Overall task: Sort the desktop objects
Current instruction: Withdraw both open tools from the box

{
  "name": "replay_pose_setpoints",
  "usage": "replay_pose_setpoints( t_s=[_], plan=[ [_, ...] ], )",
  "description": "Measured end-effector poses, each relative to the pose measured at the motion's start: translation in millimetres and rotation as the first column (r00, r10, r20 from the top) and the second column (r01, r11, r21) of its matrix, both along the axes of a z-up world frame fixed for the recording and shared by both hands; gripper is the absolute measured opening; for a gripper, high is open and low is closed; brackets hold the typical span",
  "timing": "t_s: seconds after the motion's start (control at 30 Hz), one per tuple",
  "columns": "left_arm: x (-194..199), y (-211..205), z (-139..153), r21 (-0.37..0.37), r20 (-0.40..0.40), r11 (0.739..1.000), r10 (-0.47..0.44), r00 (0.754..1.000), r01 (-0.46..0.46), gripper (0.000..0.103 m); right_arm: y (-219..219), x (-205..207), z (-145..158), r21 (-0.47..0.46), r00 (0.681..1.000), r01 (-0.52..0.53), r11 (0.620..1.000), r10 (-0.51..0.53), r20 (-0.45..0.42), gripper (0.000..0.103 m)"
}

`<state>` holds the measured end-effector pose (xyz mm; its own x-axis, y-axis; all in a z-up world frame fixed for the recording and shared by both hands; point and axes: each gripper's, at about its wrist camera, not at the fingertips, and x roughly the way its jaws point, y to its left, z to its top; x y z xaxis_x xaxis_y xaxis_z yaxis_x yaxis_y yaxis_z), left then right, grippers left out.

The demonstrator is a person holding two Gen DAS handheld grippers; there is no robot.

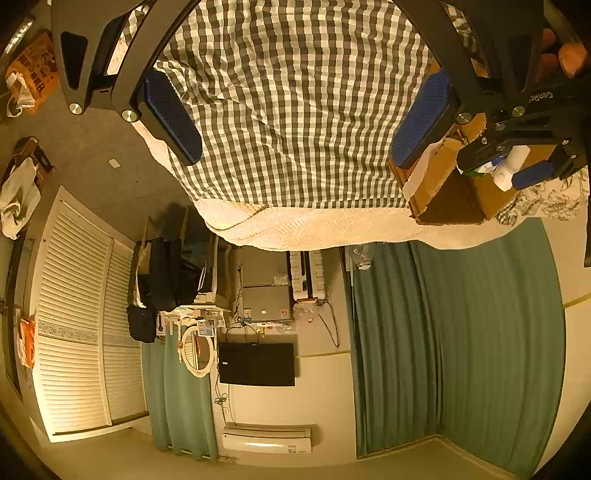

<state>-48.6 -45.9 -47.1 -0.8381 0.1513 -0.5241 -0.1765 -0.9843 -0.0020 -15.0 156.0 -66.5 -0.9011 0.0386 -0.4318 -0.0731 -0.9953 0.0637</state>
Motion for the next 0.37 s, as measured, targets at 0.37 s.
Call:
replay_pose_setpoints(
  t_s=[0.37],
  plan=[
    [-0.4, -2.3, 1.1, 0.009, 0.014, 1.000, 0.002, 1.000, -0.003, 0.103, -0.7, -2.7, -2.7, 0.004, 1.000, 0.006, 1.000, -0.006, 0.014, 0.103]
  ],
)
